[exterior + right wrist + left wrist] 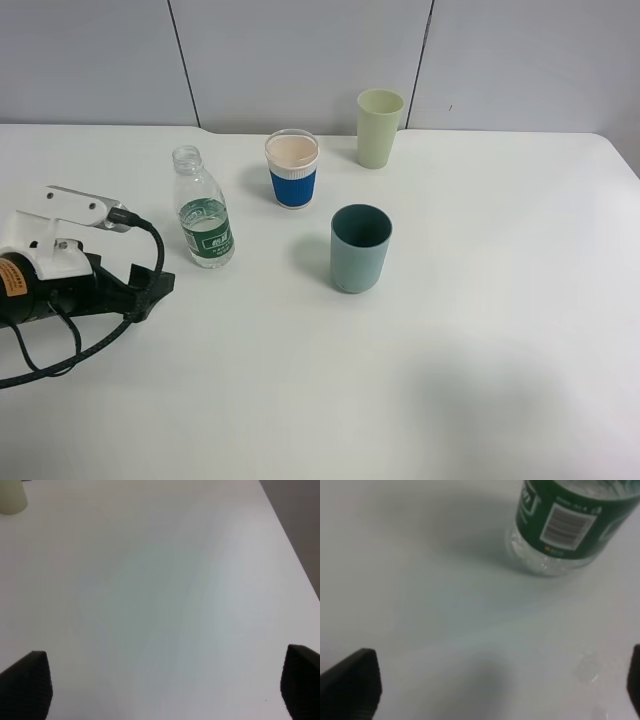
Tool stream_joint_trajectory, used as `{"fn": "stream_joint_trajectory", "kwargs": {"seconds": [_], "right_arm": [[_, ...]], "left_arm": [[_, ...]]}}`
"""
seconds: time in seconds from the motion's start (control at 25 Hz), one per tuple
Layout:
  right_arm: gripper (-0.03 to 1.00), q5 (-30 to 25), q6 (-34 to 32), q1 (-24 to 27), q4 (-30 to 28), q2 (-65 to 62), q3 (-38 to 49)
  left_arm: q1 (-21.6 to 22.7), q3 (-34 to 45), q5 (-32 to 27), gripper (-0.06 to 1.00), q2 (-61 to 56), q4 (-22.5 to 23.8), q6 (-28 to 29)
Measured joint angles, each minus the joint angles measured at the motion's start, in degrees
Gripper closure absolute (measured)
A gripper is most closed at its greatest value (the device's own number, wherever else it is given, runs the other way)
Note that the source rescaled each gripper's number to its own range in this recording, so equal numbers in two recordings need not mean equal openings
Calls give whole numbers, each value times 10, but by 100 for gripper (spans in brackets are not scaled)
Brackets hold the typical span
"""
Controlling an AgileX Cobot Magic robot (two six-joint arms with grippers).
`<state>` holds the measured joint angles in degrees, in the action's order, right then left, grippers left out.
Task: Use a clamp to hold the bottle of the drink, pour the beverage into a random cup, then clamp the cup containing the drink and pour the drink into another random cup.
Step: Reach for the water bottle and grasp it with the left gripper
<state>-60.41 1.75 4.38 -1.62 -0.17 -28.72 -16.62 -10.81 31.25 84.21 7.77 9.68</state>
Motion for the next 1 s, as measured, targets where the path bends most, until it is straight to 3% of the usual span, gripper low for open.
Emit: {"fn": "stream_joint_trajectory", "kwargs": {"seconds": [0.48,0.76,1.0], "right_arm": [[27,0,0,0,0,0,0],[27,0,0,0,0,0,0],[27,0,0,0,0,0,0]], "left_arm": [[0,-35,148,-6,117,57,-8],[0,-69,215,-6,167,109,-28],[0,-89,247,-6,194,115,-30]]}}
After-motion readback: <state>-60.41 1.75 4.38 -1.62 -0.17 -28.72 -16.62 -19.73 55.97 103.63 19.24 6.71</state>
